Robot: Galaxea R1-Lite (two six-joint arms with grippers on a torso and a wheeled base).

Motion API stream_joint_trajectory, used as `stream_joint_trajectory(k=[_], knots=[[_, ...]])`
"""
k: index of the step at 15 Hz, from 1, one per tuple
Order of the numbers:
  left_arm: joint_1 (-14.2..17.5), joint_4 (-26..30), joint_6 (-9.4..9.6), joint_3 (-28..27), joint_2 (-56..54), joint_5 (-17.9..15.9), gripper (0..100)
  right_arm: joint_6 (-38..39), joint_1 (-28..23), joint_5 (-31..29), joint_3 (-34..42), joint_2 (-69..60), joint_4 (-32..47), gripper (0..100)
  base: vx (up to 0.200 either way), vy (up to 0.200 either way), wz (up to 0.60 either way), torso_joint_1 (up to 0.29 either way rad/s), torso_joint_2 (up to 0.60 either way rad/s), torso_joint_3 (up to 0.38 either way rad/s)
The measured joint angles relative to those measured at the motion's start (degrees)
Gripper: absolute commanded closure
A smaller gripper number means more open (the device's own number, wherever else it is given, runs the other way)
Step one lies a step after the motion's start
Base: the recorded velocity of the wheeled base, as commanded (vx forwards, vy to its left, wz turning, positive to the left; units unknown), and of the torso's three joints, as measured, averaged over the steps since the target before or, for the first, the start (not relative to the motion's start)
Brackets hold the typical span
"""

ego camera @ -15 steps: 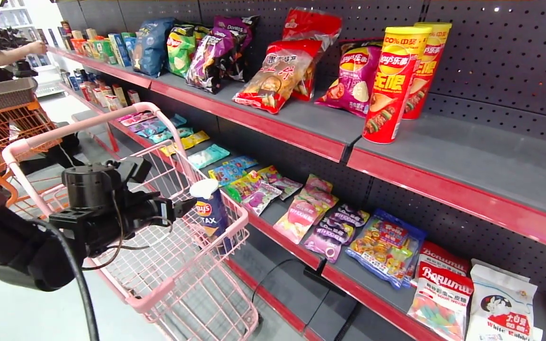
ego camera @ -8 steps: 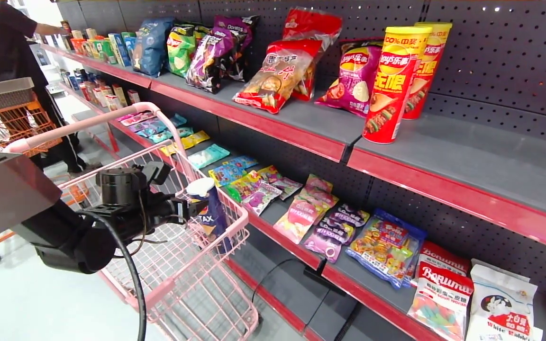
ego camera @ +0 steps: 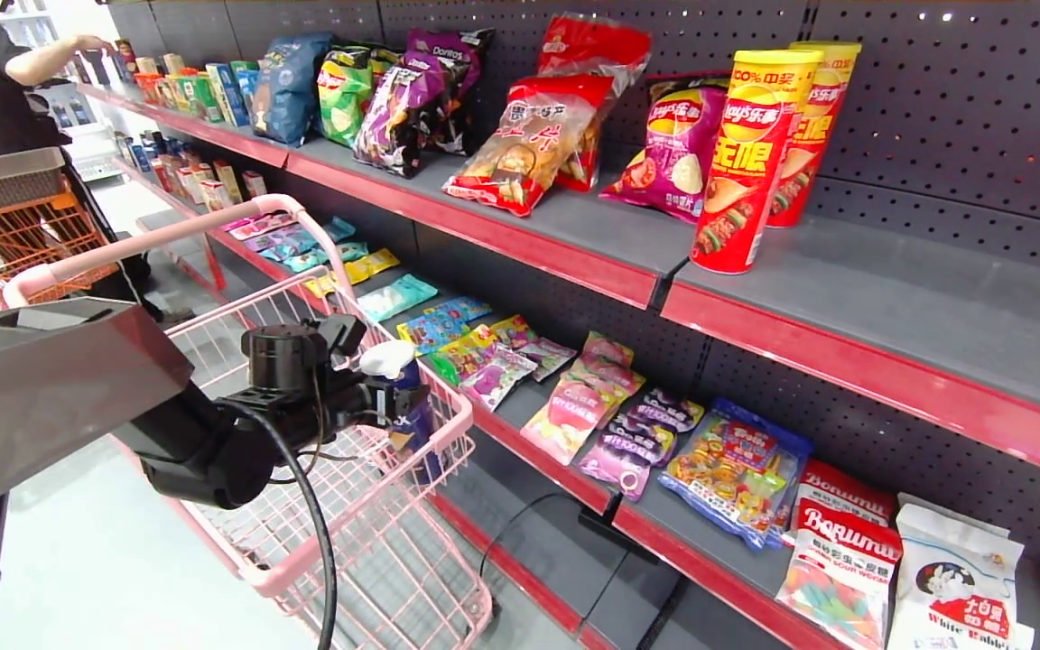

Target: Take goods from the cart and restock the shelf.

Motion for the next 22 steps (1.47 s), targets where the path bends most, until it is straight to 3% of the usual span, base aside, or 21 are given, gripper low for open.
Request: stream_joint_trajectory(k=[3, 8, 13, 16, 19, 22], knots=[[-0.2, 0.0, 0.0, -1.5, 1.6, 0.3, 100, 0.0, 0.0, 0.0, 0.0, 0.0, 0.0, 0, 0.0, 0.0, 0.0, 0.0, 0.0, 0.0], [-0.3, 0.0, -0.09, 1.1, 0.3, 0.5, 100, 0.0, 0.0, 0.1, 0.0, 0.0, 0.0, 0, 0.0, 0.0, 0.0, 0.0, 0.0, 0.0], [1.4, 3.9, -0.5, 6.9, -14.4, 0.4, 100, 0.0, 0.0, 0.2, 0.0, 0.0, 0.0, 0, 0.0, 0.0, 0.0, 0.0, 0.0, 0.0], [3.3, 13.0, -0.55, 9.7, -30.1, 0.4, 100, 0.1, 0.0, 0.1, 0.0, 0.0, 0.0, 0, 0.0, 0.0, 0.0, 0.0, 0.0, 0.0], [4.6, 26.3, -0.52, 11.7, -48.9, 1.0, 100, 0.1, 0.0, 0.1, 0.0, 0.0, 0.0, 0, 0.0, 0.0, 0.0, 0.0, 0.0, 0.0], [5.4, 38.3, -0.44, 13.1, -66.7, 5.3, 100, 0.2, 0.0, 0.1, 0.0, 0.0, 0.0, 0, 0.0, 0.0, 0.0, 0.0, 0.0, 0.0]])
